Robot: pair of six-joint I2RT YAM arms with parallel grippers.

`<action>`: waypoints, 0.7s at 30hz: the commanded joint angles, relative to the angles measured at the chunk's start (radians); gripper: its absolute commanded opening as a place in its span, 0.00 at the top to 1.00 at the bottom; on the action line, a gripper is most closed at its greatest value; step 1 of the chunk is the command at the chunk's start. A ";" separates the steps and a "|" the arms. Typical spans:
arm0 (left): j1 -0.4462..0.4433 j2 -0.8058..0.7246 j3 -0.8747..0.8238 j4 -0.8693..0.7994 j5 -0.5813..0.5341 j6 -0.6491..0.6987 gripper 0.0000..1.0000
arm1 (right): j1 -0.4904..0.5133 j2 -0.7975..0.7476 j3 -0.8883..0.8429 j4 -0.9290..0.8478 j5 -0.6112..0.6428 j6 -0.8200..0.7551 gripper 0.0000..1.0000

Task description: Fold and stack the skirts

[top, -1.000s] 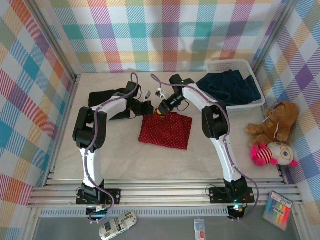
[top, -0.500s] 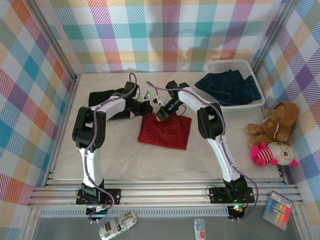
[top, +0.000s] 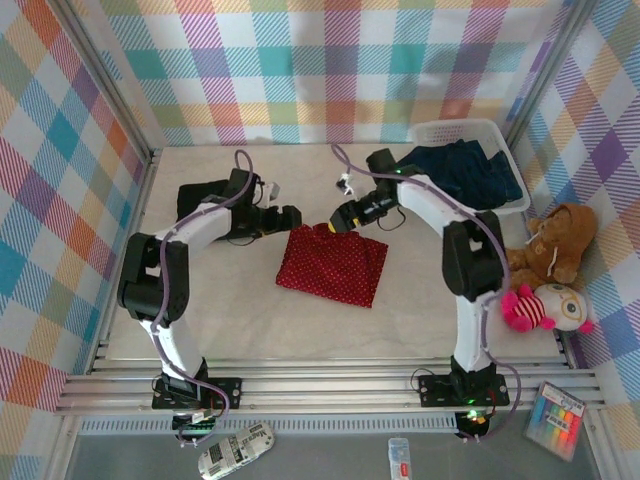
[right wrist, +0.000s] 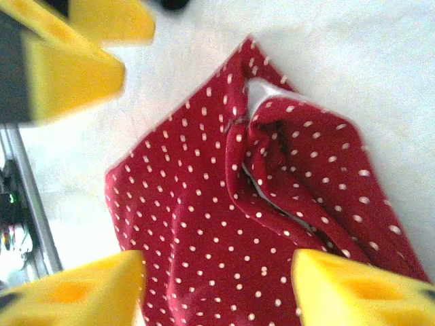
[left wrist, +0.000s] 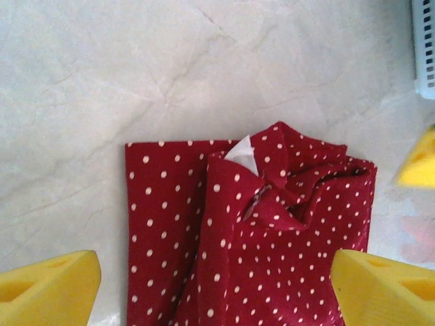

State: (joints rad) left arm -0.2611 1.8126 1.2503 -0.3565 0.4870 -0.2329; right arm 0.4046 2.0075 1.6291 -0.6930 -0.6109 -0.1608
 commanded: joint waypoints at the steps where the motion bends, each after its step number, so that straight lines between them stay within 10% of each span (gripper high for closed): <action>1: -0.011 0.036 -0.030 -0.093 -0.014 0.066 0.15 | 0.011 -0.103 -0.152 0.258 0.071 0.295 0.14; 6: -0.044 0.093 -0.008 -0.113 -0.023 0.074 0.21 | 0.043 -0.205 -0.383 0.517 -0.017 0.622 0.01; 15: -0.082 0.162 0.010 -0.122 0.005 0.075 0.26 | 0.063 -0.161 -0.514 0.334 0.267 0.860 0.01; 21: -0.097 0.194 0.011 -0.111 0.041 0.064 0.55 | 0.063 -0.112 -0.509 0.268 0.347 0.895 0.01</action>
State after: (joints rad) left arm -0.3180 1.9560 1.2613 -0.4503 0.4465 -0.1635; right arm 0.4717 1.8450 1.1316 -0.3298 -0.3809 0.6750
